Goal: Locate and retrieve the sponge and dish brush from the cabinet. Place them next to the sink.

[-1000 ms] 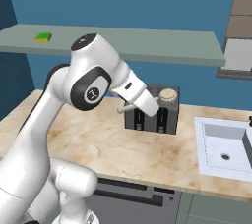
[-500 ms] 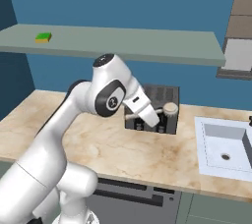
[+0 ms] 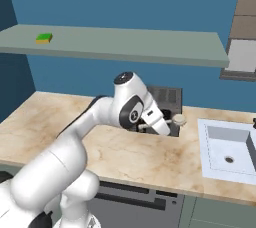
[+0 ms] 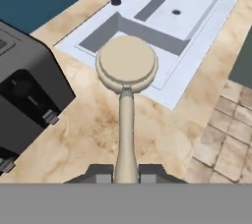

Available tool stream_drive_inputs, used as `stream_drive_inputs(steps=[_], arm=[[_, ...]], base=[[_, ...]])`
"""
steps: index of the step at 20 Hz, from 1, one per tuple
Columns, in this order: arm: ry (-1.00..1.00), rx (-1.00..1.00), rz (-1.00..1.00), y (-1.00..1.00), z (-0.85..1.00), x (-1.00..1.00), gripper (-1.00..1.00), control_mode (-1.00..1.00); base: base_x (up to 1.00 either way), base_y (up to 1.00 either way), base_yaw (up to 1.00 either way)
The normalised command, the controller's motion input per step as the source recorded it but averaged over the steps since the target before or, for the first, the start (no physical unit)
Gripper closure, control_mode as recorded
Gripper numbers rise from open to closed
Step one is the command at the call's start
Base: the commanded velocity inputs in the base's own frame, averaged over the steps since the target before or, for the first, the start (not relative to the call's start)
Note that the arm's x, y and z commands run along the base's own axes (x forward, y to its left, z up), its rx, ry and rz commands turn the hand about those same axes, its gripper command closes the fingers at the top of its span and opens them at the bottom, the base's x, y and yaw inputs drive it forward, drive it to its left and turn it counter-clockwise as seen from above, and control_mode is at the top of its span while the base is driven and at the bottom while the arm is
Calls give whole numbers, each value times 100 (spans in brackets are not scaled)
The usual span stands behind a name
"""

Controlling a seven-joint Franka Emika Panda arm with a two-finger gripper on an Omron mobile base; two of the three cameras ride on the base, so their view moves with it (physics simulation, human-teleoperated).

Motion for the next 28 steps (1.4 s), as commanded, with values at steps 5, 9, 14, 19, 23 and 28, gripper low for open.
stream_drive_inputs(steps=[5, 9, 14, 19, 23, 28], arm=[[3, 2, 0, -41, -46, 44, 100, -100], [6, 1, 6, -43, -39, 38, 100, -100], [8, 1, 4, -31, -36, 24, 100, -100], [3, 3, 1, -1, -33, 7, 100, -100], [1, 6, 1, -12, -43, 18, 100, -100], [0, 4, 7, -24, -19, 20, 100, -100]], base=[[0, 0, 0], [0, 0, 0], [0, 0, 0], [0, 0, 0], [0, 0, 0], [0, 0, 0]])
